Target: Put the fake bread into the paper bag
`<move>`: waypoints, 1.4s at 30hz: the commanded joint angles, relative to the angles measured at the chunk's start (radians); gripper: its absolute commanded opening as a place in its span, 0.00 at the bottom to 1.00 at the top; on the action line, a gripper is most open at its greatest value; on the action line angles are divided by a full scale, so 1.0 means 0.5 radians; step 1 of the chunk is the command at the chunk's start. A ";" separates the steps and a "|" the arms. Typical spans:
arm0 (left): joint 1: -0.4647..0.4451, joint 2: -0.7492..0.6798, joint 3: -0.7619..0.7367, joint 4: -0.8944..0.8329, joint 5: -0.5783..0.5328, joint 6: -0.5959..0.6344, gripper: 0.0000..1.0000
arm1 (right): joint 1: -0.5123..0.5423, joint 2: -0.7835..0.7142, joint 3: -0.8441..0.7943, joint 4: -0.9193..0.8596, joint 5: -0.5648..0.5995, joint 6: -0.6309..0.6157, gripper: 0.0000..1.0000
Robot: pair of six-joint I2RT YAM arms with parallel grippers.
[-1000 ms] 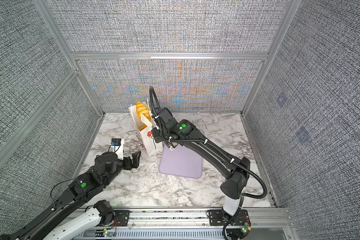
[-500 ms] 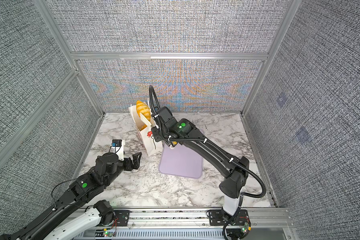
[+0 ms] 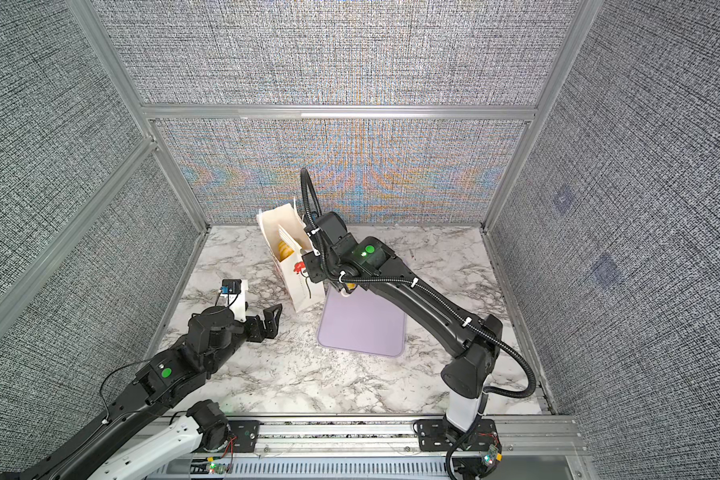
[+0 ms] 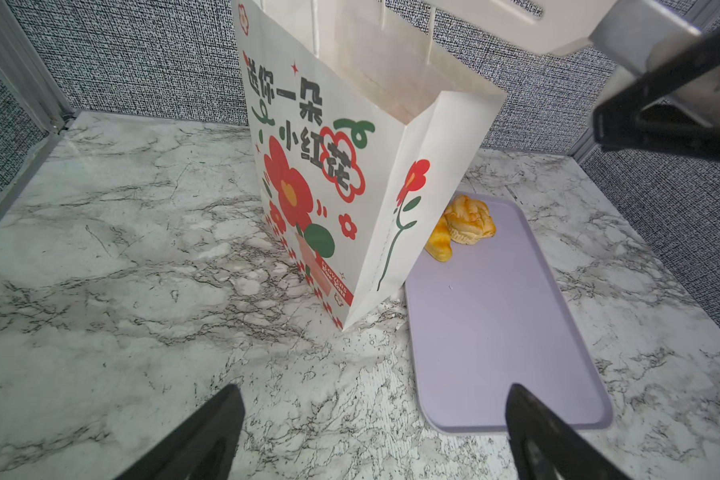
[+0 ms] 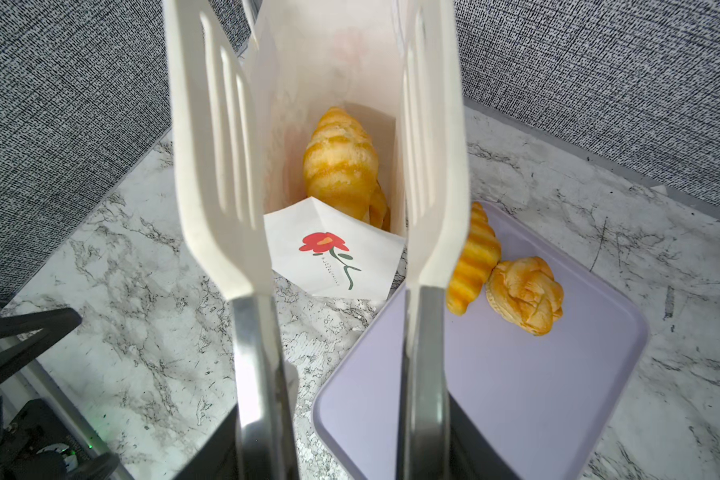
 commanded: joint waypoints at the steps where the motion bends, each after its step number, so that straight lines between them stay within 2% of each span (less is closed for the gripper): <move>1: 0.000 -0.036 0.004 0.016 -0.006 -0.006 0.99 | 0.003 -0.038 -0.017 0.021 0.047 0.000 0.55; 7: 0.000 -0.131 -0.078 0.109 -0.009 0.028 0.99 | 0.004 -0.154 -0.144 0.049 0.116 0.015 0.55; 32: -0.011 0.028 -0.078 0.310 0.162 -0.018 0.99 | -0.124 -0.537 -0.649 0.137 0.206 0.068 0.55; 42: -0.062 0.074 -0.108 0.359 0.178 -0.075 0.99 | -0.250 -0.671 -0.954 0.139 0.254 0.119 0.55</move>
